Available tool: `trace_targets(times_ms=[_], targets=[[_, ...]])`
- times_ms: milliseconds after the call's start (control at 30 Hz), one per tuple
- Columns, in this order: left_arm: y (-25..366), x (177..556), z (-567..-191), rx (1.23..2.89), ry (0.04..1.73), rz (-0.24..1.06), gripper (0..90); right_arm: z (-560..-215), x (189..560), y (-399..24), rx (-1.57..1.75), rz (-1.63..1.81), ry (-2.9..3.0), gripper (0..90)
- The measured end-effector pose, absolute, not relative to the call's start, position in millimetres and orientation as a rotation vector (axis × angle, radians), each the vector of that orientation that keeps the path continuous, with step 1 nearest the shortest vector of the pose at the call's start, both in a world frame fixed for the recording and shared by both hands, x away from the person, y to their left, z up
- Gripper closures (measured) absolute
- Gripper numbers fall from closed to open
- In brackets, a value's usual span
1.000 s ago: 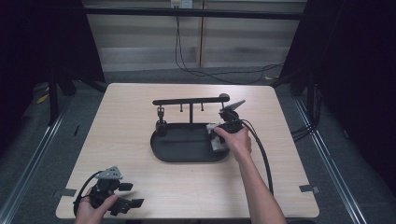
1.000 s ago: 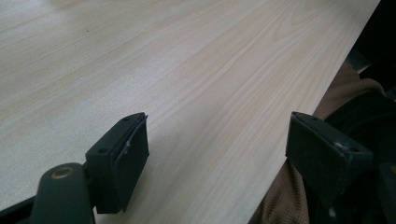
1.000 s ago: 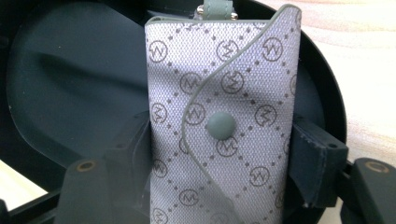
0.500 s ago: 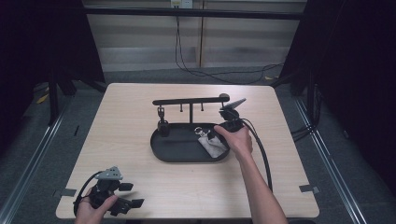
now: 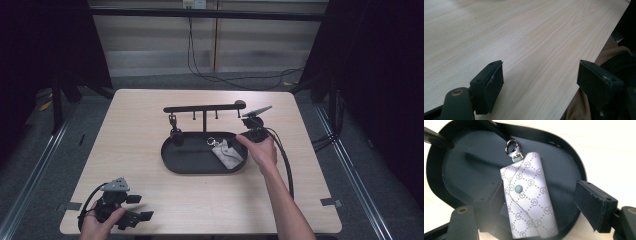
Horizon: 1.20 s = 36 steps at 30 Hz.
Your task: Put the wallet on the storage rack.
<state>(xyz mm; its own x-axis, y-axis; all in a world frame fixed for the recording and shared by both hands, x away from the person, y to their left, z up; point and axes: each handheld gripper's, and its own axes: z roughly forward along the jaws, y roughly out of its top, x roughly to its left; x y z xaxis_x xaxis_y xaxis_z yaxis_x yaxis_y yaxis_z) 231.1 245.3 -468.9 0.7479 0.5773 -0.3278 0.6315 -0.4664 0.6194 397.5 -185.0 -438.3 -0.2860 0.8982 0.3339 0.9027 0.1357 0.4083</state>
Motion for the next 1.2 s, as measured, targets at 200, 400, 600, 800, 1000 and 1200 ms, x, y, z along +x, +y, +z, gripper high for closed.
trace_targets(times_ms=[200,400,600,800,1000,1200], targets=[[245,231,-469,2.186,0.904,-0.092,21.2,-431,388,-195,-1.888,-0.897,-2.395,25.8],[247,231,-468,2.168,0.916,-0.084,21.2,-424,378,-203,-1.881,-0.979,-2.425,27.2],[250,233,-468,2.145,0.925,-0.069,21.2,-430,364,-214,-1.883,-1.042,-2.418,27.6],[252,233,-468,2.125,0.949,-0.058,21.2,-430,346,-227,-1.878,-1.147,-2.426,26.4],[253,233,-467,2.111,0.955,-0.06,21.2,-429,331,-241,-1.899,-1.225,-2.441,23.5],[253,233,-467,2.107,0.946,-0.051,21.3,-429,307,-256,-1.929,-1.294,-2.439,21.9]])
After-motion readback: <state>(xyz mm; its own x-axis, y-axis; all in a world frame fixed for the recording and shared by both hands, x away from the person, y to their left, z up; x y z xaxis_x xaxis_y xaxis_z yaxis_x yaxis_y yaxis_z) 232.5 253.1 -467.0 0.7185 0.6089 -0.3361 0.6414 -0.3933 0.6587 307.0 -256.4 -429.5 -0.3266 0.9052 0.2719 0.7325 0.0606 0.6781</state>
